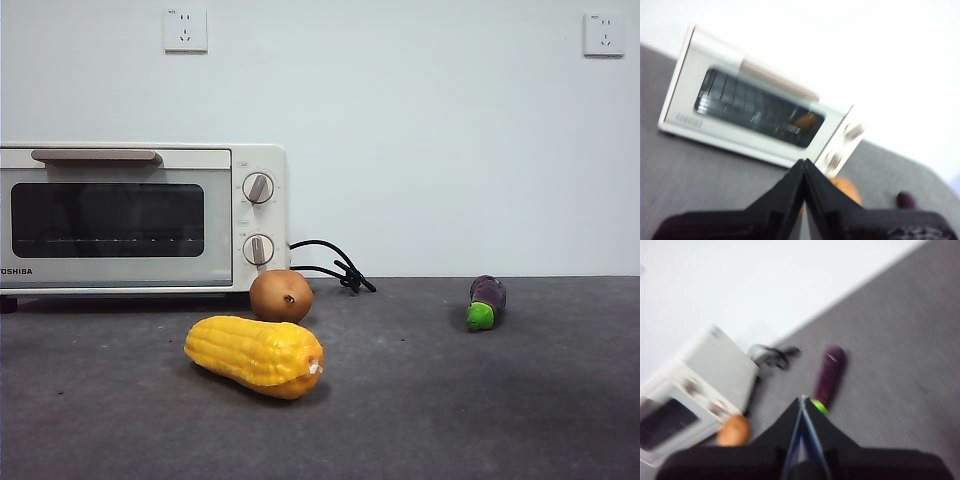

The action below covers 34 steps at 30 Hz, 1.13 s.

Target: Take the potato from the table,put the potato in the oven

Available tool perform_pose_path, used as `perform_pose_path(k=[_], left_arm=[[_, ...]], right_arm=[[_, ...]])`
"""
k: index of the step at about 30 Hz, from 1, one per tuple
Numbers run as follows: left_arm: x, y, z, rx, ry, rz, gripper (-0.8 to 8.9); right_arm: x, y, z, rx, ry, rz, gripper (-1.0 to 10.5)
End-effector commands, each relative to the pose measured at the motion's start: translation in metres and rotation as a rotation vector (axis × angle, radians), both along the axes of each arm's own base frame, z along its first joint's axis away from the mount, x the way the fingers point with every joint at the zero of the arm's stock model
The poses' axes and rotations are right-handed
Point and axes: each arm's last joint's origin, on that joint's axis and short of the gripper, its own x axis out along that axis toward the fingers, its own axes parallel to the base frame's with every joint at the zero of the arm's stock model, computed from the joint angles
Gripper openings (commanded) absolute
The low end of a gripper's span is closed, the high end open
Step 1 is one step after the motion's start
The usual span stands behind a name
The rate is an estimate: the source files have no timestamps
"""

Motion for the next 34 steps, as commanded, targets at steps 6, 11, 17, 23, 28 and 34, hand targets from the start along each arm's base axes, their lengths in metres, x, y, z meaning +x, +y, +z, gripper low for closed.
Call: perform_pose_path(k=[6,11,17,23,28,34], left_arm=[[0.004,0.0,0.067,-0.004,-0.041,-0.007,-0.06],[0.034,0.0,0.1,0.053,0.098,-0.05,-0.05],[0.09,0.002,0.132,0.1,0.319,-0.119,-0.05],[0.151,0.005,0.149,0.215,0.425,-0.152,-0.05],[0.191,0.007,0.145,0.274,0.488,-0.178,-0.05],[0.225,0.009,0.123,0.268,0.568,-0.192,-0.05]], right_arm=[[-0.025,0.001,0.065,0.014,-0.179,0.006,-0.1],[-0.036,0.002,0.1,-0.013,-0.148,0.053,-0.1],[-0.039,0.005,0.135,-0.097,-0.065,0.15,-0.1],[-0.042,0.006,0.156,-0.154,-0.047,0.209,0.0],[-0.049,0.009,0.164,-0.141,0.001,0.31,0.0],[-0.057,0.012,0.165,-0.122,0.066,0.432,0.0]])
